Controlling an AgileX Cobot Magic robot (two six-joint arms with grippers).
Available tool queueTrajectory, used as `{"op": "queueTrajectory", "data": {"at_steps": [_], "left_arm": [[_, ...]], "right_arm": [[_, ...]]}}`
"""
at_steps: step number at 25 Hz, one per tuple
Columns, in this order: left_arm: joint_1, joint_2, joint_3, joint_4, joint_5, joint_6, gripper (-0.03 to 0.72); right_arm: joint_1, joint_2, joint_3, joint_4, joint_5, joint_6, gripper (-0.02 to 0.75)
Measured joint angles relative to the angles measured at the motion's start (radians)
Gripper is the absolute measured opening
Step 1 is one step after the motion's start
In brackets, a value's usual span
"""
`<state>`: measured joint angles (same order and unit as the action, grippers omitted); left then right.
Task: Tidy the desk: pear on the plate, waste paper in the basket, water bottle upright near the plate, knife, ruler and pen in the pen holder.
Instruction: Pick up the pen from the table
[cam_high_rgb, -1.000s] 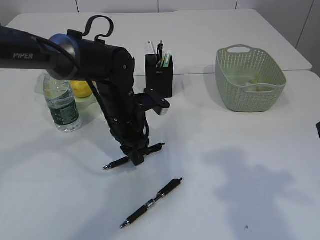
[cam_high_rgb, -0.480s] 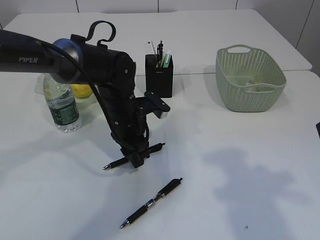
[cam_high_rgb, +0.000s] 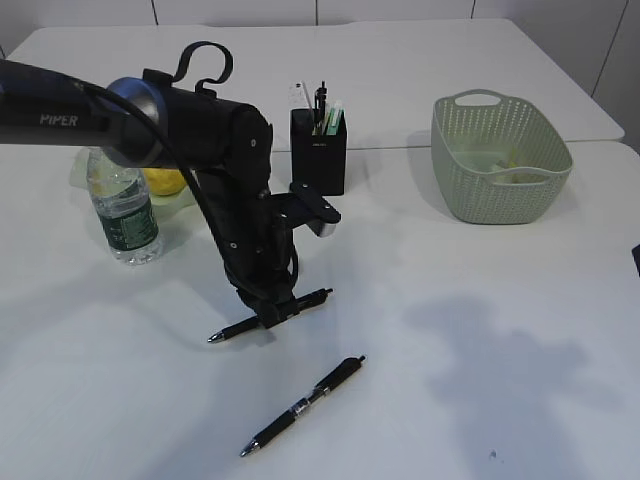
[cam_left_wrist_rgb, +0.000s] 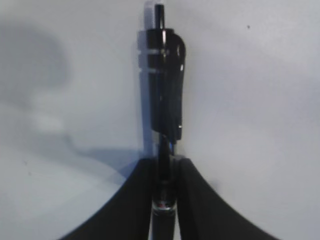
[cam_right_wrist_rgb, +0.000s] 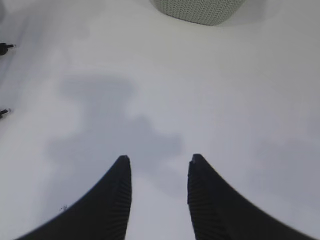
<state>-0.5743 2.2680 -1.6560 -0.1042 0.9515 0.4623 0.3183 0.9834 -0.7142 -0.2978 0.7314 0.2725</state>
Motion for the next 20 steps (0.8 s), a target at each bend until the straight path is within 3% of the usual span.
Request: {"op": "queueTrajectory", "data": {"at_steps": [8,20], "left_arm": [[0.000,0.006,-0.024,-0.010,0.031,0.000,0.064],[0.000,-0.063,-0.297,-0.137,0.139,-0.034,0.064]], "right_arm": [[0.000,0.000,0.000,0.000,0.000,0.000,0.315],[0.000,0.000,0.000,0.000,0.002,0.000,0.315]]}}
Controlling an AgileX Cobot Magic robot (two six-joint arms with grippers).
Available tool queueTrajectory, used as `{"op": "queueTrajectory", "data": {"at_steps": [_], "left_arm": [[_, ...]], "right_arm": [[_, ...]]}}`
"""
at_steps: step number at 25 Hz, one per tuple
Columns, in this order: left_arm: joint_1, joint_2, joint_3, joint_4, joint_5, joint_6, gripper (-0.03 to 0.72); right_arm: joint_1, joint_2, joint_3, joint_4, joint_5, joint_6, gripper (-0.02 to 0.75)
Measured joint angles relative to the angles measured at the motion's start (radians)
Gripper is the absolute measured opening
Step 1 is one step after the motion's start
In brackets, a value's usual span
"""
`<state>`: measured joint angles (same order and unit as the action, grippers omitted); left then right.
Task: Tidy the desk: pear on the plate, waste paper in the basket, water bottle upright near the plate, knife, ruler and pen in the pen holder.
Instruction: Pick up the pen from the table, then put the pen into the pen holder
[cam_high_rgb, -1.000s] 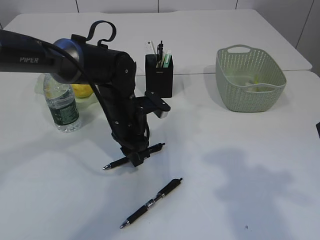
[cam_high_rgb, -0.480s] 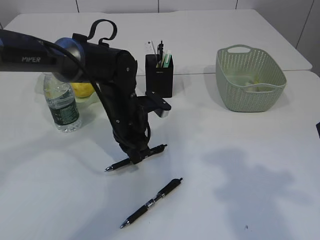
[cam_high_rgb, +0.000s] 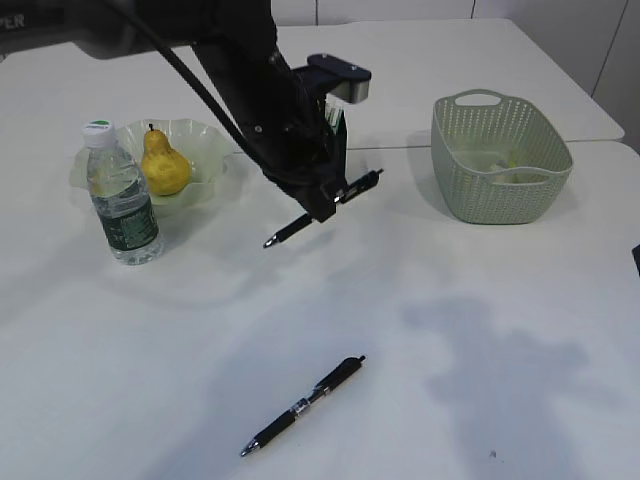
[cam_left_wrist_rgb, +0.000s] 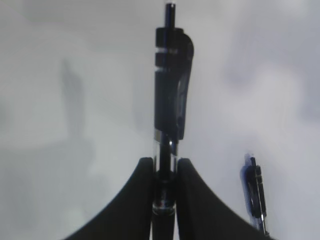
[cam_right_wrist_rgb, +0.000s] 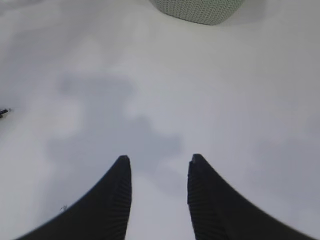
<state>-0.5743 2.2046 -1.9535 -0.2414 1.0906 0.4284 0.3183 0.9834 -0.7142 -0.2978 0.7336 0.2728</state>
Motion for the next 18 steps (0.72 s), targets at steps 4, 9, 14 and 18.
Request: {"op": "queueTrajectory", "data": {"at_steps": [4,9,14,18], "left_arm": [[0.000,-0.062,-0.011,-0.002,-0.043,0.000,0.064],[0.000,-0.113,-0.011,-0.003,-0.162,0.000,0.064],[0.000,-0.148,-0.011,-0.019,-0.302,0.000,0.064],[0.000,-0.152,-0.005,-0.069,-0.439,0.000,0.064]], "right_arm": [[0.000,0.000,0.000,0.000,0.000,0.000,0.315],[0.000,0.000,0.000,0.000,0.000,0.000,0.314],[0.000,0.000,0.000,0.000,0.000,0.002,0.314],[0.000,0.000,0.000,0.000,0.013,0.002,0.314]]}}
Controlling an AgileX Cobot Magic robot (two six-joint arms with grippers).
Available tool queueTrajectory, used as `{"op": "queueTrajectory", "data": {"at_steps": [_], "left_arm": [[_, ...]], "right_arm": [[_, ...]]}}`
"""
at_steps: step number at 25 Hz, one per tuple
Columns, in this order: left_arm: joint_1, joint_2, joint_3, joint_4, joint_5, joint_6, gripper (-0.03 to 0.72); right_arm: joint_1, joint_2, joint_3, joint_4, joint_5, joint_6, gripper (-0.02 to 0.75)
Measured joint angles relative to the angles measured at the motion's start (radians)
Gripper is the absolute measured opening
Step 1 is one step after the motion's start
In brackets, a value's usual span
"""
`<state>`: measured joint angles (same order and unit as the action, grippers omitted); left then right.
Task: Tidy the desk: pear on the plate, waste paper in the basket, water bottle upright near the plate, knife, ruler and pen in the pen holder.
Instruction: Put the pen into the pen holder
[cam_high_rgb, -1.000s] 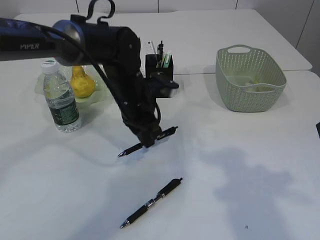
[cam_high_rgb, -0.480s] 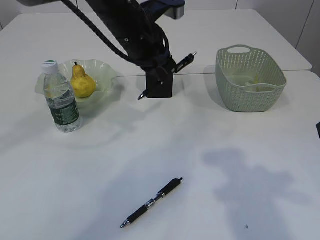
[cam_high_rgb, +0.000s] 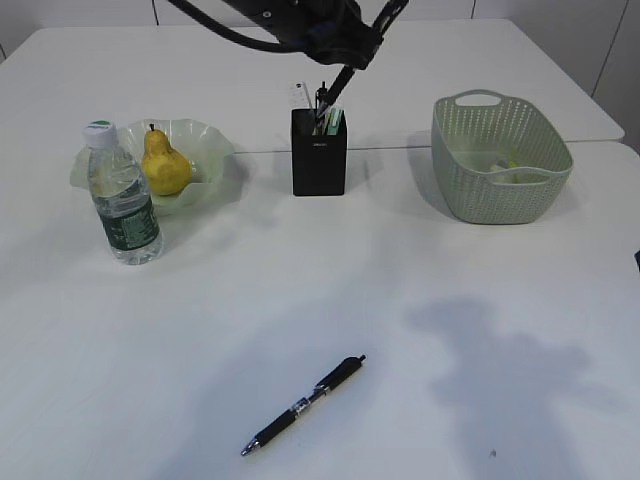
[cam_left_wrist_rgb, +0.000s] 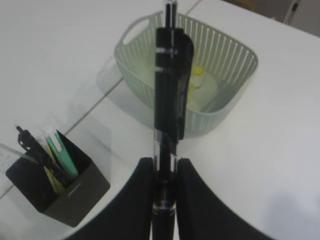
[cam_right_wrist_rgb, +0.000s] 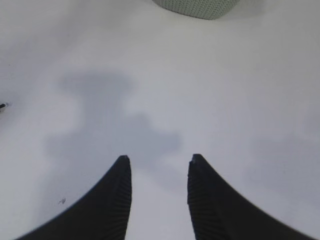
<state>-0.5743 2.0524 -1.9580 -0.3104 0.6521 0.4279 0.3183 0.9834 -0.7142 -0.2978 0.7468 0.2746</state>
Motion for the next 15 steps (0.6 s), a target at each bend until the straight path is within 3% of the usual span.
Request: {"op": "queueTrajectory", "data": {"at_steps": [5,15], "left_arm": [[-0.015,0.000,0.100,-0.037,-0.234,0.000,0.064],[-0.102,0.000,0.419,-0.072,-0.911,-0.014,0.064]], "right_arm": [[0.000,0.000,0.000,0.000,0.034,0.000,0.314],[0.000,0.000,0.000,0.002,0.056,0.000,0.314]]}}
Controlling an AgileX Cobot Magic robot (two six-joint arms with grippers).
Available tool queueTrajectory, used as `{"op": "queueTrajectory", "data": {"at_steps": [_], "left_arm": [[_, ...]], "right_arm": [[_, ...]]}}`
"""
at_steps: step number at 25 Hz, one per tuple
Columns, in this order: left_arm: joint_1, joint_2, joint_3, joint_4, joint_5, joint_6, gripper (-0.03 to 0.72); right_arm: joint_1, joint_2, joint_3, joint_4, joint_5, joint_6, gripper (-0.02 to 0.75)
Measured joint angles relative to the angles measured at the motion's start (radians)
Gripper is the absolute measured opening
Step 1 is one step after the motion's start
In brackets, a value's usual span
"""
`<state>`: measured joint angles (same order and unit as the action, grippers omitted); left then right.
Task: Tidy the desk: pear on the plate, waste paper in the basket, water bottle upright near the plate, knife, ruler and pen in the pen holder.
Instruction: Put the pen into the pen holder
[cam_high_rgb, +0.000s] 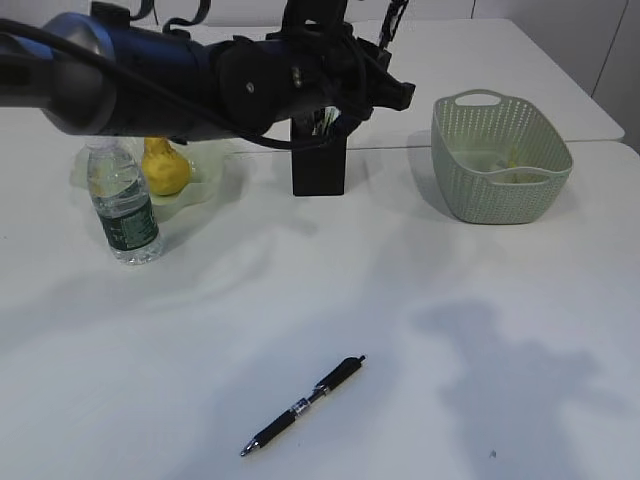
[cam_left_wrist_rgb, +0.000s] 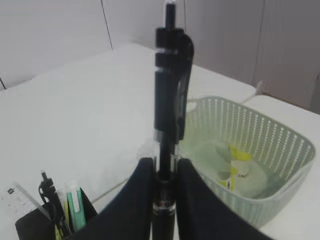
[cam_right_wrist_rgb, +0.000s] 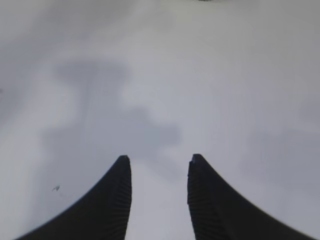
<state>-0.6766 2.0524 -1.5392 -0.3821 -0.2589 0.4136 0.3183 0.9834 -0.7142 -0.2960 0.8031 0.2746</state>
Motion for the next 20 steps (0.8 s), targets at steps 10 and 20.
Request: {"op": "queueTrajectory", "data": {"at_steps": [10,20], "left_arm": [[0.012,0.065,0.017,-0.079,-0.145,-0.020,0.063],[0.063,0.121,0.017,-0.065,-0.238,-0.023,0.063]], "right_arm": [[0.000,0.000,0.000,0.000,0.002,0.000,0.314],[0.000,0.000,0.000,0.000,0.002,0.000,0.314]]}}
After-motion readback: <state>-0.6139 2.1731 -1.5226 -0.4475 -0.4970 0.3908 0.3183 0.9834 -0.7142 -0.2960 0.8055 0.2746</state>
